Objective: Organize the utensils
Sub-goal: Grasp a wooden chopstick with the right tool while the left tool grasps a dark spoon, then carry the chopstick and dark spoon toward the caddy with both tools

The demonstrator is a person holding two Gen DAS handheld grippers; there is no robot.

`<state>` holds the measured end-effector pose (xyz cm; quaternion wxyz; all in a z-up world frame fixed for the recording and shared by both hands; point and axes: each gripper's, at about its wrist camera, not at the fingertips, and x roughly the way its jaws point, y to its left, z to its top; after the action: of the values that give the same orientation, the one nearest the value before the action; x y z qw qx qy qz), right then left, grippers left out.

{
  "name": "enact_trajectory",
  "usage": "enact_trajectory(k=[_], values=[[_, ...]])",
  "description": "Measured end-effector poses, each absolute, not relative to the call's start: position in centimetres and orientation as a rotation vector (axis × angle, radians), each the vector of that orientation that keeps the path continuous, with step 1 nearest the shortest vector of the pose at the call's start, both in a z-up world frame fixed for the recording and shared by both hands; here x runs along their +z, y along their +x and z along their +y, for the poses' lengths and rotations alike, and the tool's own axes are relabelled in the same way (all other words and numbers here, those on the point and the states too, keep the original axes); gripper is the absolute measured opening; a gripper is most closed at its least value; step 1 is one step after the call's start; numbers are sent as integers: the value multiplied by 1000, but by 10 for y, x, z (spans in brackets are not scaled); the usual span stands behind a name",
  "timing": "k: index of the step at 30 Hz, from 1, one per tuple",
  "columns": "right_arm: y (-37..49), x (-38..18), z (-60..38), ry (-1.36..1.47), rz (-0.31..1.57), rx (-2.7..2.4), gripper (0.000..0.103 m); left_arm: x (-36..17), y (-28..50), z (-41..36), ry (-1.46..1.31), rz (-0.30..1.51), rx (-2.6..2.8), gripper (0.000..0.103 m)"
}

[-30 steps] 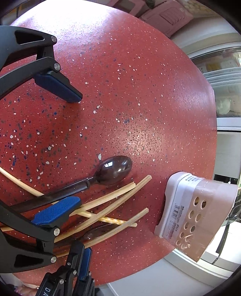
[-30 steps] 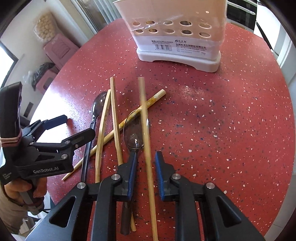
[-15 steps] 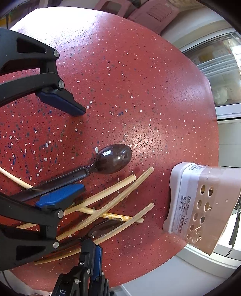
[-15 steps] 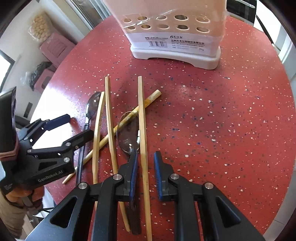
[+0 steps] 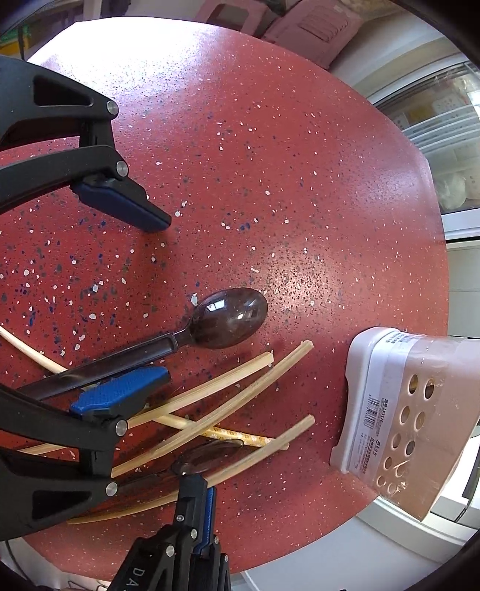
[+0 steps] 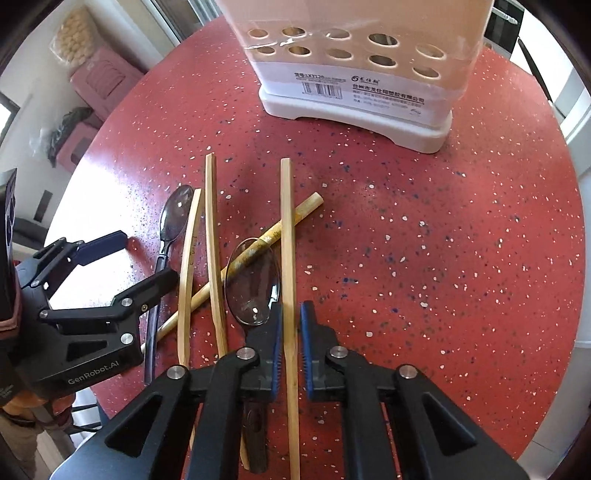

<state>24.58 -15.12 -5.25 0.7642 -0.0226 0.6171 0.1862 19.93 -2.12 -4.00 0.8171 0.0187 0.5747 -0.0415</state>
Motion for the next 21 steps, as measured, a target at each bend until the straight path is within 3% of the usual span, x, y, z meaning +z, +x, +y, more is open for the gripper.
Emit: enact_trajectory(k=[4, 9, 13, 14, 16, 21], values=[[249, -53, -157, -39, 1333, 407, 6, -39, 206, -23, 52, 1231, -107, 99], [234, -55, -162, -38, 1301, 399, 6, -34, 210, -38, 74, 1240, -142, 85], [220, -57, -174, 9, 1288, 408, 6, -33, 209, -48, 83, 1244, -155, 62], [217, -58, -179, 11, 1285, 410, 6, -33, 210, -49, 84, 1244, -160, 50], [214, -57, -184, 19, 1277, 414, 6, -31, 211, -52, 90, 1236, -164, 41], [208, -52, -199, 53, 1235, 437, 6, -34, 195, -45, 25, 1187, -192, 41]])
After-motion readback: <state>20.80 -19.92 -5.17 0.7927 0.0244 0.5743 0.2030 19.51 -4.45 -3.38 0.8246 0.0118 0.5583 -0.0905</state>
